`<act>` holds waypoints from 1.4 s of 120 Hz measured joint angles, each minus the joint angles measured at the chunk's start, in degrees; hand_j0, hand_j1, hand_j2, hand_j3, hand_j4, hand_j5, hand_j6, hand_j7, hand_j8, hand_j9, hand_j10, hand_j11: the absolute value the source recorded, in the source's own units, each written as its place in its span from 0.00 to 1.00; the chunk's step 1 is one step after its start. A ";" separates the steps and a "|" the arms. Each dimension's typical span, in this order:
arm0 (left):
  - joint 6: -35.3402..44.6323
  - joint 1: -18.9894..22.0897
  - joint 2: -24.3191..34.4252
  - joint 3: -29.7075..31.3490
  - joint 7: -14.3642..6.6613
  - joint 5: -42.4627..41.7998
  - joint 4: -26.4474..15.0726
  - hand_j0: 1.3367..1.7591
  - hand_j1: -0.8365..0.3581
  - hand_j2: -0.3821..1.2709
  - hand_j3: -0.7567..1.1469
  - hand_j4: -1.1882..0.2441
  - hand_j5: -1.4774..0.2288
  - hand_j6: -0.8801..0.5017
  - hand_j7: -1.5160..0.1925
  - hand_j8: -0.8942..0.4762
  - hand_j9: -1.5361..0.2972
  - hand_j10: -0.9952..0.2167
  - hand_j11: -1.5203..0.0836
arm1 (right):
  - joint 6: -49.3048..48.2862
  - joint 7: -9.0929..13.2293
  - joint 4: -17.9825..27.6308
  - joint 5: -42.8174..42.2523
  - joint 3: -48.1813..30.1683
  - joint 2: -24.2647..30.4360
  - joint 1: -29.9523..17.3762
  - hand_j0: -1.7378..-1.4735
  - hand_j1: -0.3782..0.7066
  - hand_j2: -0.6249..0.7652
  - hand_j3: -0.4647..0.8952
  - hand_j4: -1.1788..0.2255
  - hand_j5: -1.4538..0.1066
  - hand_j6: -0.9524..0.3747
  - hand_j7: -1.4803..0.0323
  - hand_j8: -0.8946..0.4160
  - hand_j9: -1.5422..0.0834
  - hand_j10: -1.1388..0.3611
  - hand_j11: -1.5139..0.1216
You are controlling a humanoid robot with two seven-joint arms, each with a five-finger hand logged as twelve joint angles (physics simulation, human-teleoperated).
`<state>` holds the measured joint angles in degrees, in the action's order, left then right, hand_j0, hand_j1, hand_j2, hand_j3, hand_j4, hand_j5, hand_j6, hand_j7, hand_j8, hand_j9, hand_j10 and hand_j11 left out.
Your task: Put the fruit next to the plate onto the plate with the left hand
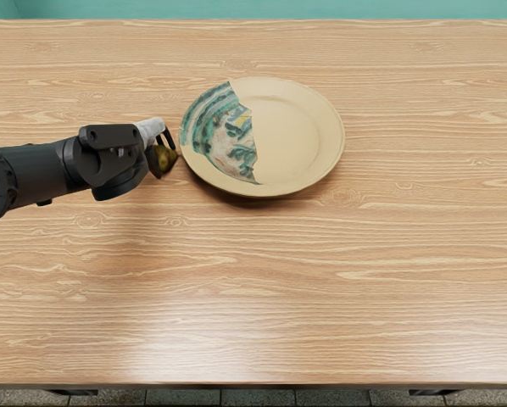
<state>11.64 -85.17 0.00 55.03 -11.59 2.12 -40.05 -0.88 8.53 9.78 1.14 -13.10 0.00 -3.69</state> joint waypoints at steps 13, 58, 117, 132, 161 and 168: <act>-0.19 0.00 0.00 -0.01 0.00 0.05 -0.03 0.75 0.48 0.31 0.40 0.49 0.45 0.34 0.46 0.29 0.43 0.35 0.48 | 0.00 0.00 0.00 0.00 0.00 0.00 0.00 0.30 0.03 0.45 0.34 0.84 0.93 0.72 0.98 0.68 0.95 0.76 0.93; -4.37 -1.39 0.00 -0.02 -0.15 -1.41 -0.10 0.75 0.47 0.43 0.40 0.55 0.28 0.39 0.30 0.32 0.27 0.18 0.30 | 0.00 -0.01 0.00 0.00 0.00 0.00 0.00 0.30 0.03 0.45 0.34 0.84 0.93 0.72 0.98 0.68 0.95 0.76 0.93; -12.12 -13.74 18.65 -6.06 -3.26 -6.77 -13.82 0.75 0.43 0.49 0.40 0.53 0.24 0.43 0.24 0.35 0.23 0.14 0.26 | 0.00 -0.01 0.02 0.00 0.00 0.00 0.00 0.30 0.03 0.45 0.34 0.84 0.93 0.72 0.98 0.68 0.95 0.76 0.93; -14.22 -13.11 18.34 -17.05 -4.49 -7.46 -15.67 0.75 0.45 0.48 0.40 0.53 0.20 0.43 0.24 0.35 0.23 0.14 0.26 | 0.00 -0.01 0.02 0.00 0.00 0.00 0.00 0.30 0.03 0.45 0.34 0.84 0.93 0.72 0.98 0.68 0.95 0.76 0.93; -14.84 -6.39 7.35 -30.54 -5.46 -6.27 -7.41 0.75 0.44 0.53 0.40 0.47 0.18 0.41 0.23 0.35 0.24 0.14 0.26 | 0.00 -0.01 0.00 0.00 0.00 0.00 0.00 0.30 0.03 0.45 0.34 0.84 0.93 0.72 0.98 0.68 0.95 0.76 0.93; -14.80 -5.38 6.03 -31.73 -5.35 -5.92 -4.11 0.75 0.41 0.59 0.40 0.43 0.18 0.39 0.23 0.34 0.24 0.13 0.26 | 0.00 -0.01 0.01 0.00 0.00 0.00 0.00 0.30 0.03 0.45 0.34 0.84 0.93 0.72 0.98 0.68 0.95 0.76 0.93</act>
<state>-3.17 -90.55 6.03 23.30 -16.94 -3.79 -44.17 -0.88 8.53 9.79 1.14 -13.10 0.00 -3.69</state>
